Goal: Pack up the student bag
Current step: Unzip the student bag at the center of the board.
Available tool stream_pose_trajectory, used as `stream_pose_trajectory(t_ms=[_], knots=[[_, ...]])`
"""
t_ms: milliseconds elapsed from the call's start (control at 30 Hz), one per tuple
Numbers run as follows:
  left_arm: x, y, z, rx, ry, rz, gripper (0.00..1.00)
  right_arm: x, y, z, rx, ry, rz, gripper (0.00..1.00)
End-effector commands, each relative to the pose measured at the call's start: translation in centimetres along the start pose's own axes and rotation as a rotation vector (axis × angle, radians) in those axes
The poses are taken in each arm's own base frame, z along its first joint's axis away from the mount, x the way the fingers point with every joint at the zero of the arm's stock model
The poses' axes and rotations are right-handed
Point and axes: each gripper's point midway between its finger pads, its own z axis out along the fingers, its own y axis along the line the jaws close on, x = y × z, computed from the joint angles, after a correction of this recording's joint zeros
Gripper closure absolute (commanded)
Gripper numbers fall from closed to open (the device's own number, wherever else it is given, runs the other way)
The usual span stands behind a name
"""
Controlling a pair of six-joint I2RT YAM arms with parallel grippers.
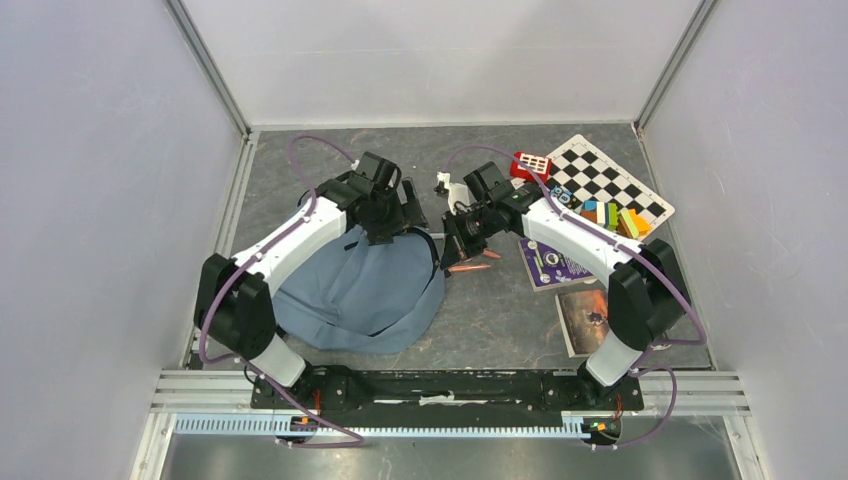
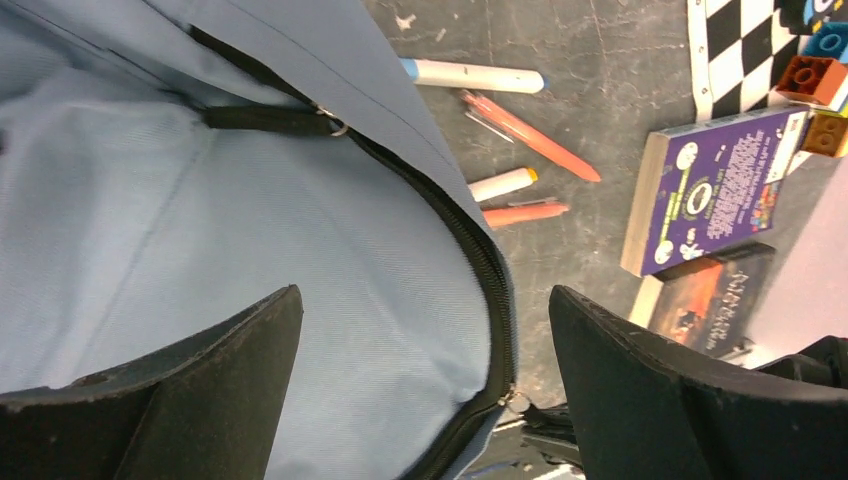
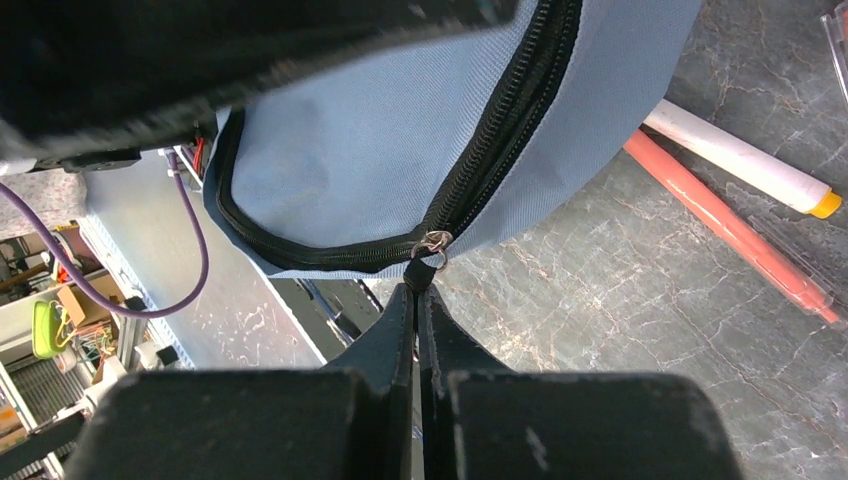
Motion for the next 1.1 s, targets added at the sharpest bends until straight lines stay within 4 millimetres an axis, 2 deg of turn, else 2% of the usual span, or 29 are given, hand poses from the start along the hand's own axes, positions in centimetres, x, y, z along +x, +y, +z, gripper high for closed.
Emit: stream_pose_trajectory(t_ms=[0, 167, 267, 333, 433, 700, 833, 933, 1033, 1067], knots=[[0.9, -2.5, 1.0, 0.094, 0.052, -0.103, 0.02, -2.6, 1.5, -0.9, -0.027, -0.085, -0.028, 1.00], [2.3, -2.2, 1.9, 0.092, 0.094, -0.120, 0.02, -3.0, 1.7, -1.0, -0.032, -0.105, -0.029, 1.00], [3.3, -1.9, 2.6, 0.094, 0.126, -0.134, 0.06, -3.1, 1.7, -1.0, -0.034, -0.111, -0.028, 1.00], [3.6, -1.9, 2.9, 0.095, 0.135, -0.137, 0.11, -3.1, 1.7, -0.9, -0.036, -0.112, -0.026, 1.00], [4.0, -1.9, 2.9, 0.093, 0.143, -0.136, 0.26, -3.1, 1.7, -0.8, -0.037, -0.114, -0.021, 1.00], [5.4, -1.4, 3.4, 0.081, 0.181, -0.139, 0.40, -3.2, 1.6, -0.6, -0.040, -0.120, -0.016, 1.00], [5.3, -2.0, 3.4, 0.099, 0.183, -0.142, 0.63, -3.5, 1.6, -0.4, -0.043, -0.130, -0.011, 1.00], [4.0, -3.4, 2.9, 0.134, 0.154, -0.159, 0.84, -3.7, 1.5, -0.2, -0.044, -0.135, -0.003, 1.00], [2.3, -5.3, 2.7, 0.187, 0.110, -0.192, 0.97, -4.1, 1.6, -0.1, -0.048, -0.143, 0.008, 1.00], [1.7, -5.8, 2.7, 0.198, 0.095, -0.200, 0.98, -4.2, 1.6, 0.0, -0.048, -0.146, 0.012, 1.00]])
